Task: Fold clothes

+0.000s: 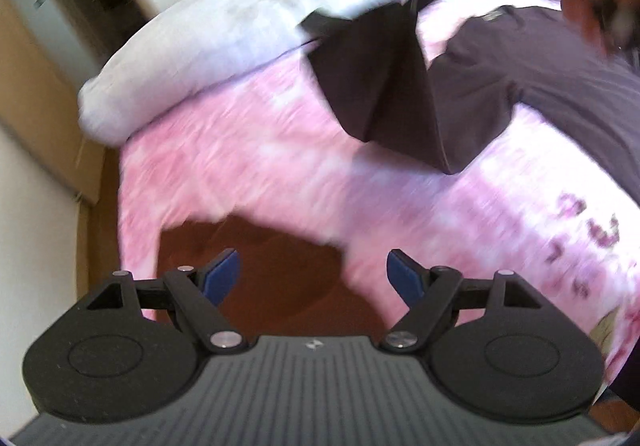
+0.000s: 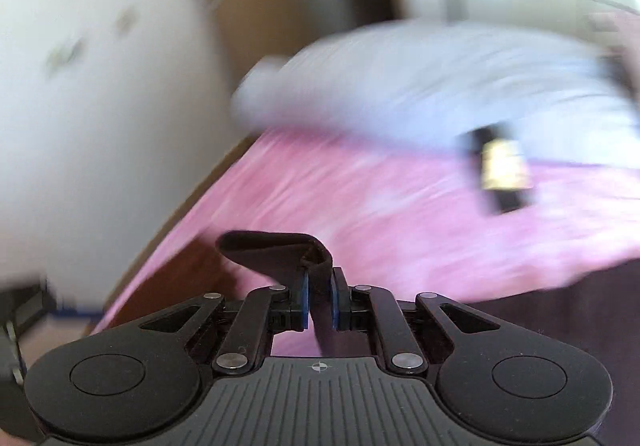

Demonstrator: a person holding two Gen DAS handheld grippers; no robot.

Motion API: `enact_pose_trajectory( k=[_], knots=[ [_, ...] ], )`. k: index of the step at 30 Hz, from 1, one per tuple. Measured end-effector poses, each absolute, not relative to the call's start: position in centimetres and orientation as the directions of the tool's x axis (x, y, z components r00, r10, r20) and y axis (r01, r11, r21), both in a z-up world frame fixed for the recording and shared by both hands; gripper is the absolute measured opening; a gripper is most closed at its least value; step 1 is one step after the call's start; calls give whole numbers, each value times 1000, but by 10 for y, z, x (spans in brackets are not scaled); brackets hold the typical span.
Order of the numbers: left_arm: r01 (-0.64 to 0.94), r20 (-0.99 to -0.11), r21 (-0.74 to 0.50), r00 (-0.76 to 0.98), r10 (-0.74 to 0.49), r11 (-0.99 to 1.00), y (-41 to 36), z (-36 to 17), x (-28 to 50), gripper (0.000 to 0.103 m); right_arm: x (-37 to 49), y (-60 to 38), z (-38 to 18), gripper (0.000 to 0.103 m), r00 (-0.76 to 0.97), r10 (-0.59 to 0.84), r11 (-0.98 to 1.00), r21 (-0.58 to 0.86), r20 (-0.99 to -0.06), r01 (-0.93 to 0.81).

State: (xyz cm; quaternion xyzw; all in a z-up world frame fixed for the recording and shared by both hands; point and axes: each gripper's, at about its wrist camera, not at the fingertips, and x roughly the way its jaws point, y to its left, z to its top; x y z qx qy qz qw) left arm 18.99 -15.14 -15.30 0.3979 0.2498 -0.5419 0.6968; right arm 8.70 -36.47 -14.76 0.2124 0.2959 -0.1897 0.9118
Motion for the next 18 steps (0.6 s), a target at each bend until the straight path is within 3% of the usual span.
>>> enact_pose_trajectory(
  k=[4, 7, 14, 18],
  knots=[
    [956, -764, 291, 245, -597, 19, -198, -148, 151, 78, -47, -440, -93, 8, 696, -534, 696, 217, -480, 684],
    [961, -771, 277, 222, -598, -1, -235, -150, 119, 78, -160, -483, -93, 9, 574, -672, 522, 250, -468, 815],
    [969, -833, 249, 208, -512, -11, -307, -171, 26, 78, -281, -577, -235, 9, 505, -509, 395, 333, -697, 857],
    [970, -862, 241, 198, -467, -34, -337, -184, -19, 78, -293, -592, -267, 9, 551, -387, 430, 384, -739, 817]
  ],
)
